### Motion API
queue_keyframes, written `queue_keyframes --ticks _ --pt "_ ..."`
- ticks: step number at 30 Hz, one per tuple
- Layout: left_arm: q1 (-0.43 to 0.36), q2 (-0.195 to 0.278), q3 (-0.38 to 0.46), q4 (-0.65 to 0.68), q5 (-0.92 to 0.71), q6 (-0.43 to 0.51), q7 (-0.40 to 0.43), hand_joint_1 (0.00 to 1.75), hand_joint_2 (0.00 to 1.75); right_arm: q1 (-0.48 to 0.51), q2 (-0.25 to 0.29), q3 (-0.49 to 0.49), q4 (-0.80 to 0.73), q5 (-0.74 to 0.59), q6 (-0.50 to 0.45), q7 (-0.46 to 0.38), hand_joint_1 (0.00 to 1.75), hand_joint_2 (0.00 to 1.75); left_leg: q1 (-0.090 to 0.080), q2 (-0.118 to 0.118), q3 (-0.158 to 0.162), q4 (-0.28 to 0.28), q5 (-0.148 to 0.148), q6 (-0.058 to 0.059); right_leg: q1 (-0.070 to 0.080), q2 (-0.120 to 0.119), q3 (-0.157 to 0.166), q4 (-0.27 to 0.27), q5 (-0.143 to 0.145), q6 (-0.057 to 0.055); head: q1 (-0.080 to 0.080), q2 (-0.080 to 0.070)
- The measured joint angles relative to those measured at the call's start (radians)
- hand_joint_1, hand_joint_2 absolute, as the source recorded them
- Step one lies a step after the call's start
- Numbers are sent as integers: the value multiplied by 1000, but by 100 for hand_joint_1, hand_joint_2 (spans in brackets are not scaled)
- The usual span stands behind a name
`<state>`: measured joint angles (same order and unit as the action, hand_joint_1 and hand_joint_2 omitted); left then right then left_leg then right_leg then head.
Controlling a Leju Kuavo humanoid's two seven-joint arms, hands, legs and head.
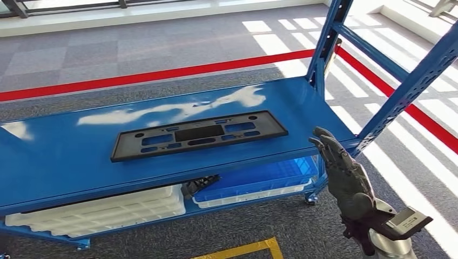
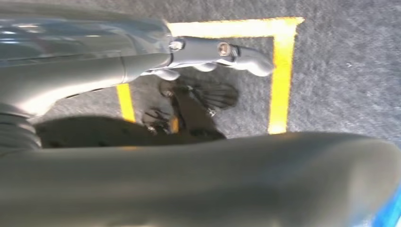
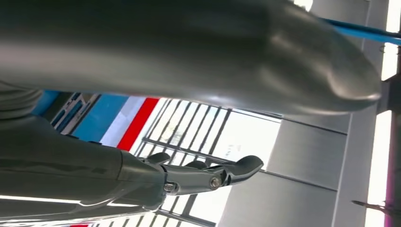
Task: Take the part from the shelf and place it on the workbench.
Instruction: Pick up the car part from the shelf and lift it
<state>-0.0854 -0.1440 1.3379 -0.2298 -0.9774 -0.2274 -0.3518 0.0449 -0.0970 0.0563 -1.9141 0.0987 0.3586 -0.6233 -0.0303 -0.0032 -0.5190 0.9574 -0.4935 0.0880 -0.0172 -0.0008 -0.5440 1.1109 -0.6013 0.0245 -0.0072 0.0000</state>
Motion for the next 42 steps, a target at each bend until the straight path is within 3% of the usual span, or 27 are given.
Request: queue_keyframes --ticks 2,3,4,5,7,8,10,11,12,14,17,19,20,23,25,27,29,31,33,34,35,36,37,39,40,42 --pt "1 -1 5 0 4 3 2 0 0 2 -18 2 1 4 -3 12 0 0 10 -6 7 0 -9 -10 -4 1 -75 114 -53 9 0 0" --pt "3 -2 8 0 5 5 3 0 0 5 -27 3 2 5 -4 14 0 0 15 -10 11 1 -14 -17 -6 1 -104 151 -62 17 0 0" --pt "5 -2 11 0 5 7 4 0 0 9 -36 4 2 6 -5 15 0 0 22 -15 16 3 -20 -25 -10 1 -120 157 -50 26 0 0" --pt "7 -2 13 0 6 8 5 0 0 11 -45 4 3 8 -7 16 0 0 29 -22 23 5 -26 -33 -15 2 -113 122 -15 37 0 0" --pt "7 -1 17 0 7 9 8 0 0 15 -63 5 5 13 -11 16 0 0 42 -38 34 15 -44 -52 -24 19 -67 -4 68 59 0 0" --pt "5 0 18 0 8 9 9 0 0 16 -70 5 6 16 -15 15 0 0 46 -47 33 25 -52 -62 -26 33 -50 -51 81 59 2 0" --pt "3 1 19 0 8 8 9 0 0 25 -81 6 8 21 -24 13 0 0 49 -62 23 43 -66 -78 -25 51 -44 -69 73 37 4 0" --pt "3 2 19 0 8 8 7 0 0 28 -86 7 6 22 -27 11 0 0 49 -67 19 50 -70 -82 -24 45 -46 -67 67 20 5 0" --pt "4 2 19 0 7 7 5 0 0 30 -88 8 4 23 -29 10 0 0 49 -66 18 54 -74 -86 -25 37 -45 -62 72 10 5 0" --pt "3 3 19 0 5 4 -1 0 0 29 -91 9 -3 24 -32 8 0 0 48 -42 1 90 -89 -93 -26 19 -39 -60 67 -1 4 0" --pt "-4 3 19 0 2 -4 -8 0 0 35 -93 9 -8 25 -38 6 0 0 48 -9 -102 263 -158 -103 -22 -12 -33 -60 57 -12 3 0" --pt "-2 3 19 0 2 -8 -13 0 0 40 -93 11 -8 28 -41 7 0 0 45 -6 -156 337 -169 -98 -15 -30 -26 -60 48 -15 3 0" --pt "0 3 19 0 2 -9 -15 0 0 41 -93 12 -9 30 -43 8 0 0 42 -5 -159 322 -146 -89 -11 -36 -19 -60 44 -16 3 0" --pt "2 5 20 0 4 -6 -17 0 0 40 -93 14 -10 41 -52 15 0 0 18 2 -106 166 -37 -41 -2 -50 5 -64 29 -18 3 0" --pt "3 8 20 0 6 -3 -16 0 0 40 -93 15 -11 40 -58 23 0 0 2 9 -84 103 -17 -17 -7 -56 9 -70 26 -14 5 0" --pt "6 8 21 0 8 -3 -16 0 0 40 -93 17 -13 33 -62 32 0 0 -3 9 -75 80 -17 -12 -12 -59 13 -80 27 -3 5 0" --pt "7 9 21 0 11 -1 -16 0 0 39 -93 18 -18 31 -70 45 0 87 3 7 -54 50 -7 -16 -13 -46 20 -77 18 6 4 0" --pt "4 8 22 0 12 1 -17 0 0 39 -93 19 -21 33 -80 65 0 175 13 6 -34 25 -1 -22 -12 -20 -12 -4 -24 10 5 0" --pt "0 5 23 0 13 0 -19 0 0 41 -94 20 -20 34 -88 81 0 175 14 3 -28 24 -6 -25 -12 -8 -85 121 -74 15 5 0" --pt "0 4 24 0 14 -1 -20 0 0 42 -94 21 -20 35 -92 87 0 175 13 2 -26 25 -10 -26 -12 -6 -114 164 -81 18 5 0" --pt "0 3 25 0 14 -1 -21 0 0 42 -94 22 -19 38 -96 93 0 175 13 0 -22 26 -14 -28 -12 -6 -126 172 -67 20 5 0" --pt "1 3 25 0 14 -2 -23 0 0 42 -94 23 -19 41 -101 97 0 175 14 -2 -17 28 -20 -30 -13 -6 -119 141 -33 23 5 0" --pt "0 2 25 0 14 -3 -24 0 0 42 -94 24 -19 45 -108 101 0 175 15 -4 -13 34 -27 -33 -14 -6 -95 76 15 29 5 0" --pt "-2 3 26 0 13 -4 -27 0 0 39 -92 25 -17 54 -121 110 0 175 12 -9 -13 53 -45 -38 -17 -3 -49 -37 70 40 5 0" --pt "-3 3 26 0 13 -5 -28 0 0 39 -91 26 -17 60 -128 115 0 131 8 -11 -17 62 -51 -40 -18 -2 -40 -64 76 36 4 0" --pt "-3 3 26 0 12 -5 -31 0 0 38 -89 27 -17 72 -137 124 0 44 3 -13 -22 70 -56 -39 -17 0 -40 -68 69 19 4 0"
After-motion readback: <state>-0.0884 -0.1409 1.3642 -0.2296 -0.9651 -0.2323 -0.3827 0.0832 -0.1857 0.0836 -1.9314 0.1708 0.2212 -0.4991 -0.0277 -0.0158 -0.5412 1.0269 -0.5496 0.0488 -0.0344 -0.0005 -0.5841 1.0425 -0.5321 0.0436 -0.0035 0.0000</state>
